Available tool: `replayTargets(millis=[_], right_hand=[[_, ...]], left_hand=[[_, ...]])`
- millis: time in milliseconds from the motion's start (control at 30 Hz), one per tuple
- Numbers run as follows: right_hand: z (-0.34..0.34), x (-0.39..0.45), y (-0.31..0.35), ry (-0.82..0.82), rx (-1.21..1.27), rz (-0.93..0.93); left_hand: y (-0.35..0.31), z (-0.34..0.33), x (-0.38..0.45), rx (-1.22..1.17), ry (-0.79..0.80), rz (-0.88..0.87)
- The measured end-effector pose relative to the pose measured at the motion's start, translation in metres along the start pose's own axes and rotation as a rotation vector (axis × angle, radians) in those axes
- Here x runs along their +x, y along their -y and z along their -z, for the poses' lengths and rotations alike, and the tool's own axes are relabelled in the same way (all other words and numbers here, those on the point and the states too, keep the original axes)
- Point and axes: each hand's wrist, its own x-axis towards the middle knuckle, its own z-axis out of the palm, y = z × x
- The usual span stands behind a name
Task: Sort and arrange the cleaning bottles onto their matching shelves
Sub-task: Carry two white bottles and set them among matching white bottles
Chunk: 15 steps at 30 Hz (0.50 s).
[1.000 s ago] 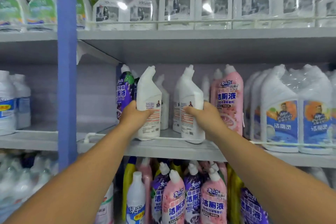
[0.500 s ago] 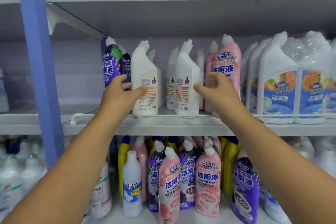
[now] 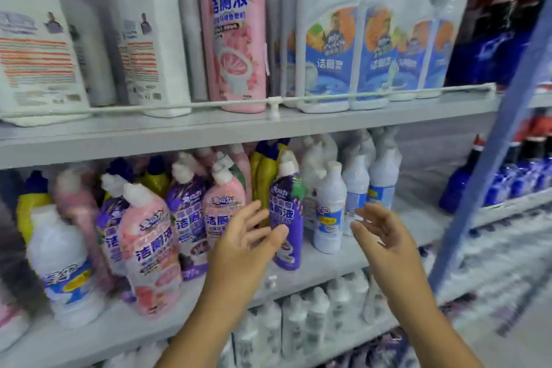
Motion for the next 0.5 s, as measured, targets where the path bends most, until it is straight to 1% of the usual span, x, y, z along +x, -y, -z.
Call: replayTargets(millis=[67,200,300,433,500], right_hand=[[0.023,0.01,-0.013,-0.032,-0.016,-0.042],[0.047,0.035,-0.037,0.015,-0.066,-0.072],[0.061,0.065,-0.054,0.094,-0.068,-0.111],[0.081,0.112,-0.075,0.117,-0.05,-0.113],[0.089,0.134,-0.089,0.136,-0.022,-0.118]], left_hand=[[0.024,-0.026,0.009,0.027,0.017,0.029],[0.056,-0.061,0.023,0.073,-0.086,0.015],[0.074,-0.076,0.035,0.074,-0.25,0.004],[0.08,-0.1,0.037,0.233,-0.468,-0.093],[0.084,-0.122,0.04,0.179,-0.502,-0.14]])
